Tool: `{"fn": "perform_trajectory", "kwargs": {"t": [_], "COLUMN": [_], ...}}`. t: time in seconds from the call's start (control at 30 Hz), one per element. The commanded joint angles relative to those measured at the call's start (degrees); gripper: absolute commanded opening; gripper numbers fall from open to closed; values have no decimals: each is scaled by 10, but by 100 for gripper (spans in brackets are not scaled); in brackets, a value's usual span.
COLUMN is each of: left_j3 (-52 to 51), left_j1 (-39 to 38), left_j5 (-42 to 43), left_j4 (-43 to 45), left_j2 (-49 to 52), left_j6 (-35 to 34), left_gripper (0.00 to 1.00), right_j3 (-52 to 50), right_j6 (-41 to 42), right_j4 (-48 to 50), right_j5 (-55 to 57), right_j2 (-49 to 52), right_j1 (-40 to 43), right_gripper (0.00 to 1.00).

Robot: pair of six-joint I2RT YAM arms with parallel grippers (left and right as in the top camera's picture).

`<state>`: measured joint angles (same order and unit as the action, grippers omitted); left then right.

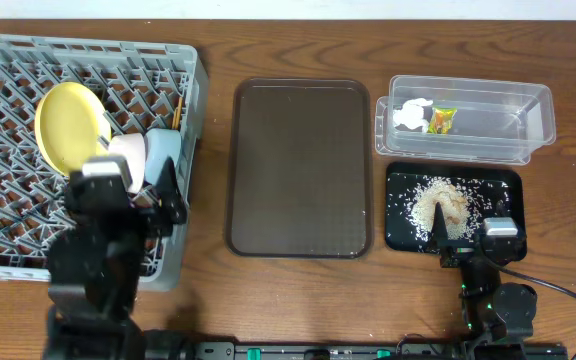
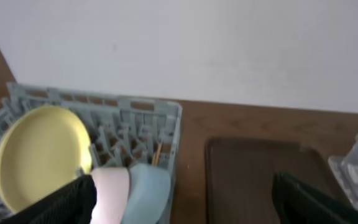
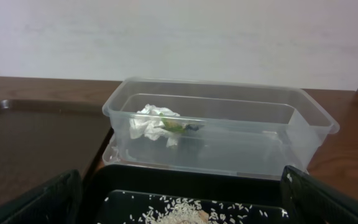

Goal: Sort waste into correct bins and load items into the dishwasher

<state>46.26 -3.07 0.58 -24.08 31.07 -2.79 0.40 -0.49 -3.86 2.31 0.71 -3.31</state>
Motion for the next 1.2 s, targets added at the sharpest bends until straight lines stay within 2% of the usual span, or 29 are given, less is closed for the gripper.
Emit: {"fn": "perform_trajectory", "kwargs": {"t": [0.0, 0.37, 0.57, 0.73, 1.17], "left_j3": [-118, -344, -417, -459, -460], "left_j1": [8, 8, 7, 7, 7], "left_j5": [33, 33, 35, 35, 33], "left_j4": [58, 159, 206, 240, 203], "left_j2": [-98, -282, -309, -310, -307], "left_j6": [5, -8, -10, -10, -9], "left_gripper": [91, 91, 91, 91, 91], "right_j3": [-1, -1, -1, -1, -1], "right_j6": [-4, -4, -4, -4, -4], "right_j4": [-2, -2, -2, -2, -2], "right_j5": [0, 0, 0, 0, 0], "right_j2": [-3, -3, -3, -3, -3], "right_j1": [3, 3, 3, 3, 3], "right_gripper": [99, 99, 99, 99, 99]}}
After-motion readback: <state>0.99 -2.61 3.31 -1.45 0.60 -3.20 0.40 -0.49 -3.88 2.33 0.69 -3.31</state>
